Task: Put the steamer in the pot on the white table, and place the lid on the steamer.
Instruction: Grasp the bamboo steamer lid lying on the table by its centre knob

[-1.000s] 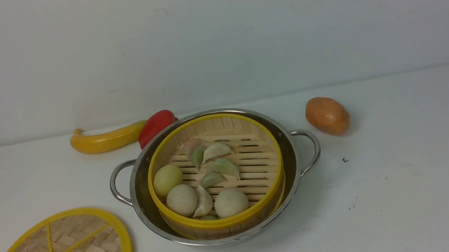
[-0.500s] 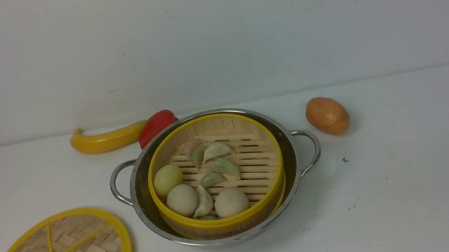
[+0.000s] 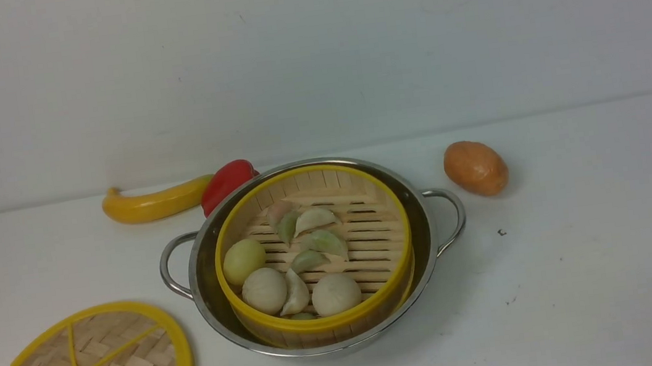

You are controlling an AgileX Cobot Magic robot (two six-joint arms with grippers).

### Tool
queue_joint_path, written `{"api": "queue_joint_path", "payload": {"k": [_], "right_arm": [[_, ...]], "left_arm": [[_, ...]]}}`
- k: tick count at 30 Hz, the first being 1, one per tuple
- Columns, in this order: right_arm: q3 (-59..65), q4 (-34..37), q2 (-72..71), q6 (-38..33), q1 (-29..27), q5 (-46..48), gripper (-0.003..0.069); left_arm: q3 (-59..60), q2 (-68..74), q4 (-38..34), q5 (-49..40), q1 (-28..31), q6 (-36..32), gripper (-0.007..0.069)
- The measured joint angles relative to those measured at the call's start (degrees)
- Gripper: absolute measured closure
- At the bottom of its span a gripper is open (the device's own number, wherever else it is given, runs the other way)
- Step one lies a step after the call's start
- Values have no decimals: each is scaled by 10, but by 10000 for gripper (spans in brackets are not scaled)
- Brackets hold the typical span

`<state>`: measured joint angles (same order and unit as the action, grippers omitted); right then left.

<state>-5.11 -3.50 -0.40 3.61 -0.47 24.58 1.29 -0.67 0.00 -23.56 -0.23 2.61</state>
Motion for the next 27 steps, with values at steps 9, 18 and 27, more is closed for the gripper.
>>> {"api": "queue_joint_path", "payload": {"k": [9, 18, 27], "right_arm": [[19, -2, 0, -1, 0, 38, 644], [48, -13, 0, -2, 0, 29, 635], [61, -25, 0, -2, 0, -1, 631]], "left_arm": [[0, 0, 0, 0, 0, 0, 313], [0, 0, 0, 0, 0, 0, 313], [0, 0, 0, 0, 0, 0, 313]]}}
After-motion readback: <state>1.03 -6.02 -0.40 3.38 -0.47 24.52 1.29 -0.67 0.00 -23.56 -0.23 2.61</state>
